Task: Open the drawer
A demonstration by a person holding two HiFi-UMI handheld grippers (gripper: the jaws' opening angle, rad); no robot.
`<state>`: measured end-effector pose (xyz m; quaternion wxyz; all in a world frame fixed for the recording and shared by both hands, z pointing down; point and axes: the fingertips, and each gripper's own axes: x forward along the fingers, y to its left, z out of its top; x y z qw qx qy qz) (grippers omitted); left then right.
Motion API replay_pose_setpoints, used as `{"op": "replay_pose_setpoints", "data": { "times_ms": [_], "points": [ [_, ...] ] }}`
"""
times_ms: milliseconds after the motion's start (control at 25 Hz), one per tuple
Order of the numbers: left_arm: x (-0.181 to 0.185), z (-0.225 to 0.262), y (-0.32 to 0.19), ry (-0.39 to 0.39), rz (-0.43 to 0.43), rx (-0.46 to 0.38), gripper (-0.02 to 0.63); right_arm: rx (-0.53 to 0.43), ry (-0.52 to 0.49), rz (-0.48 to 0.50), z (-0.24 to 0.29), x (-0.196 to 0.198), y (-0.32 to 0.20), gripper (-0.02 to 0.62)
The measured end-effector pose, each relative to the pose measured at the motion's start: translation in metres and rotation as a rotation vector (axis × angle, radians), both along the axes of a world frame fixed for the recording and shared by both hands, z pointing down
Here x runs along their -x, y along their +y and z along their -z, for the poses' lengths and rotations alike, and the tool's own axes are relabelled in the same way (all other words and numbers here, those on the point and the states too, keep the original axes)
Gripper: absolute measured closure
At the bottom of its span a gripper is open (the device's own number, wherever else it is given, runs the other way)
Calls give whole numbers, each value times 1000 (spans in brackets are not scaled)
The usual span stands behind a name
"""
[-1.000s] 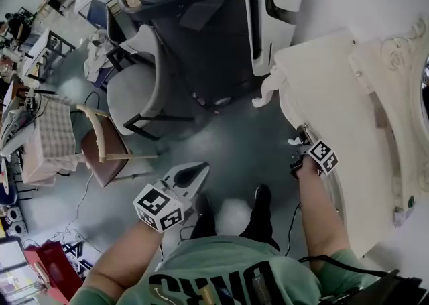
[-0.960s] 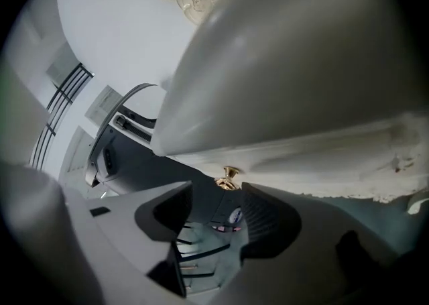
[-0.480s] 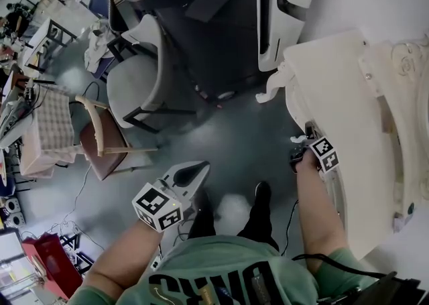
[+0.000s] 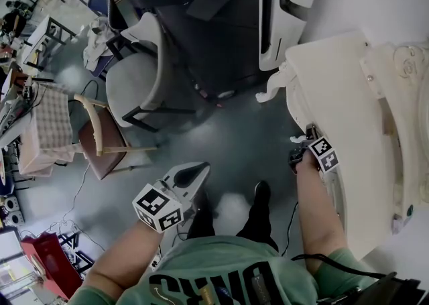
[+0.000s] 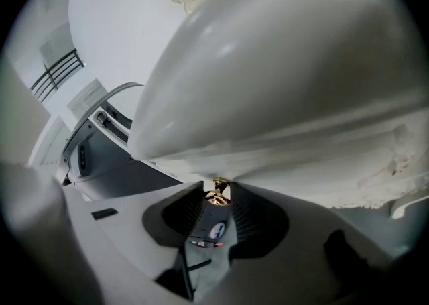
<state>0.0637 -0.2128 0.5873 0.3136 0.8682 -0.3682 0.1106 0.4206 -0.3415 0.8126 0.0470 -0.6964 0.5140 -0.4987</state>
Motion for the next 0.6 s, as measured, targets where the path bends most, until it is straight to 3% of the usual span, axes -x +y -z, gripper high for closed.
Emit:
{"op": "replay_pose_setpoints", "data": {
  "times_ms": [600],
  "points": [
    [-3,-1,5,9,-4,-1,606,-9,-1,40,1,1,1,472]
  ]
}}
